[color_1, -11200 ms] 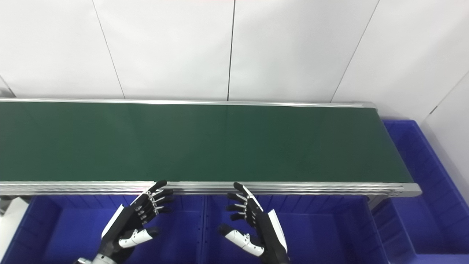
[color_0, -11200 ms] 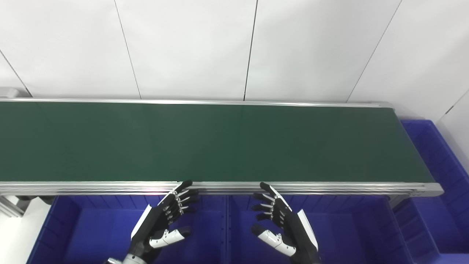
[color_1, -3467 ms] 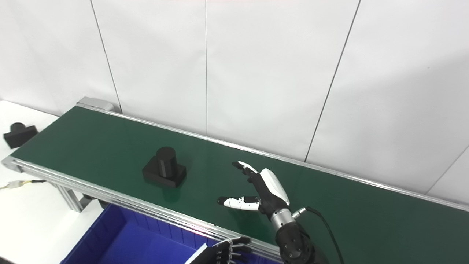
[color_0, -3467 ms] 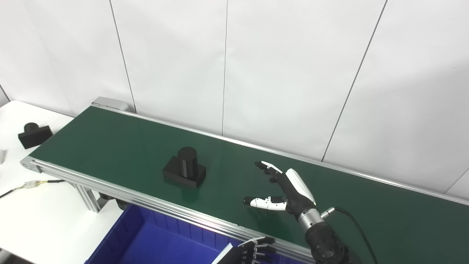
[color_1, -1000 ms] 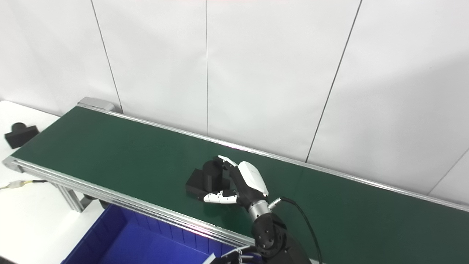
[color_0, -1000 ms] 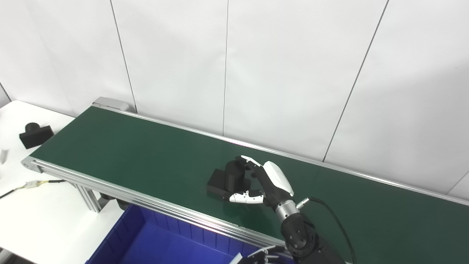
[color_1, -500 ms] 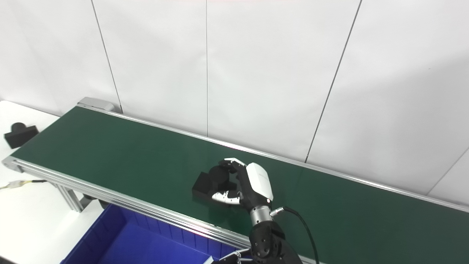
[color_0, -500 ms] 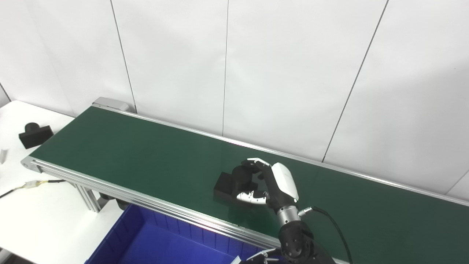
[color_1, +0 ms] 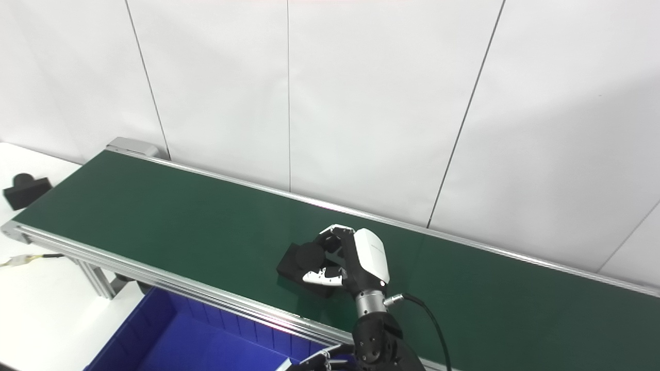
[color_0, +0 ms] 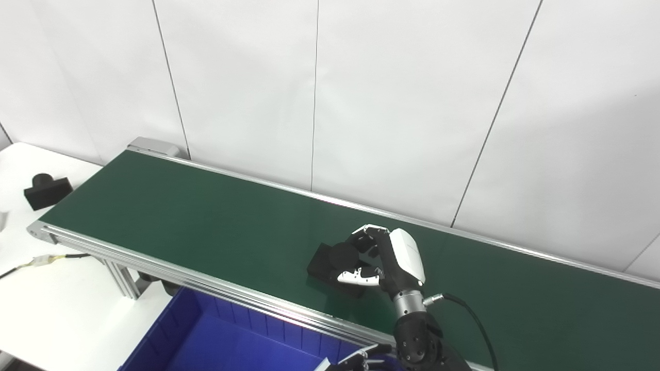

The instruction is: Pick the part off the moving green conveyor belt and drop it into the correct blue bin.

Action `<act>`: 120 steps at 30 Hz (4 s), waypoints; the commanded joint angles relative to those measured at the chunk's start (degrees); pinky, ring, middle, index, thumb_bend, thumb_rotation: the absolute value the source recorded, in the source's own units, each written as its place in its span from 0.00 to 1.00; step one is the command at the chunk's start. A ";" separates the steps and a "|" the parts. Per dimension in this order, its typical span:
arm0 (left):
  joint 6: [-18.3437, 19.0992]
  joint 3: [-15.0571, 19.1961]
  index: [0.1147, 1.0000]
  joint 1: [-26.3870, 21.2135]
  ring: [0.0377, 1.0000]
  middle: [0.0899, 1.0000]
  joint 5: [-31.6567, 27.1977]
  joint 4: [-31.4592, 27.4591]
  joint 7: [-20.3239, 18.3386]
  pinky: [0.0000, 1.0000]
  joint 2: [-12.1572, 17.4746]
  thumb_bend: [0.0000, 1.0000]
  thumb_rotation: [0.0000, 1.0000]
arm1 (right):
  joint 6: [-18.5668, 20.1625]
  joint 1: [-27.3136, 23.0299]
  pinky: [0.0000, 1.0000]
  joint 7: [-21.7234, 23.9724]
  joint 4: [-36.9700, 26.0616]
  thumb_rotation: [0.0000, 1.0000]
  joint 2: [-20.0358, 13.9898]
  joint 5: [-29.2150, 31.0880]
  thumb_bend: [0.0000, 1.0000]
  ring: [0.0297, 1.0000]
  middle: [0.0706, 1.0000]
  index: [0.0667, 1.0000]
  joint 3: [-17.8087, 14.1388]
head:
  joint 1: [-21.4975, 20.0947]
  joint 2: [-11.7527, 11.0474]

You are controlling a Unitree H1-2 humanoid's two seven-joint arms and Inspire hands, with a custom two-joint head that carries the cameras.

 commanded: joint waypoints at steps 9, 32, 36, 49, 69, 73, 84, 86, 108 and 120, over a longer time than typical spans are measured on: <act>-1.28 0.18 0.88 -0.31 0.73 0.78 -0.20 -1.50 -0.50 0.64 0.32 1.00 0.33 | -2.24 -1.58 0.54 -0.13 -1.49 0.00 1.20 0.88 0.52 0.58 0.47 0.44 -0.43 | -0.72 -0.08; -1.37 1.30 0.88 -2.62 0.76 0.81 0.08 2.12 -0.98 0.66 0.64 1.00 0.34 | -1.84 1.24 0.47 1.47 -15.12 0.00 0.95 10.32 0.52 0.51 0.46 0.45 -11.39 | -3.57 -1.87; -1.41 1.56 0.88 -3.20 0.75 0.80 0.40 2.98 -0.79 0.64 0.72 1.00 0.34 | -1.14 1.71 0.47 2.14 -17.55 0.00 0.82 11.76 0.52 0.50 0.46 0.45 -12.65 | -3.82 -2.06; -1.43 2.56 0.90 -4.79 0.76 0.80 -0.09 5.47 -1.14 0.64 0.49 1.00 0.35 | 3.95 6.11 0.43 5.06 -31.17 0.00 -1.58 13.15 0.51 0.42 0.45 0.48 -16.00 | -6.51 -2.38; -1.46 4.64 0.93 -5.39 0.76 0.81 -1.74 5.49 -4.10 0.63 1.26 1.00 0.33 | 19.17 19.37 0.28 13.63 -62.15 0.00 -10.47 12.39 0.51 0.37 0.42 0.52 -21.51 | -17.16 3.30; -1.46 4.86 0.94 -5.17 0.78 0.83 -1.64 4.50 -4.43 0.65 2.18 0.99 0.38 | 22.78 23.41 0.27 15.70 -69.58 0.00 -11.32 12.27 0.51 0.36 0.42 0.52 -21.83 | -19.29 4.39; -1.45 6.54 0.91 -5.31 0.78 0.82 -3.59 4.21 -6.67 0.69 3.82 0.97 0.39 | 25.87 32.69 0.32 16.84 -79.32 0.00 -9.16 12.55 0.51 0.38 0.43 0.51 -22.03 | -24.38 8.86; -1.44 6.89 0.91 -5.46 0.78 0.82 -3.96 3.98 -7.11 0.70 4.21 0.97 0.39 | 26.47 34.68 0.33 16.71 -80.89 0.00 -8.15 12.31 0.51 0.39 0.43 0.51 -21.93 | -25.22 10.09; 5.23 7.70 0.89 -4.87 0.75 0.78 -6.95 -5.95 -7.64 0.67 7.05 0.96 0.36 | 27.53 48.68 0.30 17.88 -86.36 0.00 -3.03 8.98 0.51 0.38 0.41 0.50 -17.15 | -30.36 21.01; 8.18 7.88 0.88 -3.75 0.75 0.79 -8.30 -9.61 -7.99 0.67 8.33 0.97 0.37 | 22.36 53.63 0.36 15.97 -81.23 0.00 -3.05 9.63 0.51 0.40 0.43 0.50 -16.25 | -32.84 23.43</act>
